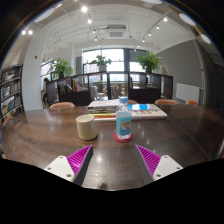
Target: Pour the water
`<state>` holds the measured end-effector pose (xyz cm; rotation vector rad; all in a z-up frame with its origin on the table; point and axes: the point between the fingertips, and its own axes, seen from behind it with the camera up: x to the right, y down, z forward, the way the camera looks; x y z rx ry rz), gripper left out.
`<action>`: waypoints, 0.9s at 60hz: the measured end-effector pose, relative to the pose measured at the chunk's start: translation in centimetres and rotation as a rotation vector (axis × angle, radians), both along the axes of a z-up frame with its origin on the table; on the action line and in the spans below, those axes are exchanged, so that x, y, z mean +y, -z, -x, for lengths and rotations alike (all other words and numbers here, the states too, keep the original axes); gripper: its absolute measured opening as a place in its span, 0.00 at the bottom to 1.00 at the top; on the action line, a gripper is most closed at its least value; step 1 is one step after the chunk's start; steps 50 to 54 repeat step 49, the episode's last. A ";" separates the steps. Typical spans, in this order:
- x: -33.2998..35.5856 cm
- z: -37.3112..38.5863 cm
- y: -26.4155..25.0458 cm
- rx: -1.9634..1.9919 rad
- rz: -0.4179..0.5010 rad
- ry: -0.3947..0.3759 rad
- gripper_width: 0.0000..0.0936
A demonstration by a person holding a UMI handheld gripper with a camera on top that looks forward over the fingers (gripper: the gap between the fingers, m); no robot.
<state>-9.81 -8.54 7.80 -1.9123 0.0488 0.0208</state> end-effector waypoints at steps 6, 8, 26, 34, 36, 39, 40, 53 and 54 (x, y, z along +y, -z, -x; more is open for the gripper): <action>-2.1 0.3 -2.1 -0.003 -0.020 -0.008 0.92; -2.7 0.3 -2.8 -0.005 -0.029 -0.007 0.92; -5.9 -0.9 -8.0 -0.021 -0.100 0.016 0.91; -6.6 -1.4 -9.1 -0.019 -0.113 0.024 0.91; -6.6 -1.6 -9.4 -0.020 -0.116 0.029 0.91; -6.9 -1.8 -9.7 -0.023 -0.123 0.037 0.91; -7.0 -1.8 -9.8 -0.024 -0.123 0.037 0.90; -7.2 -1.6 -10.0 -0.015 -0.128 0.031 0.91; -7.2 -1.6 -10.0 -0.015 -0.128 0.031 0.91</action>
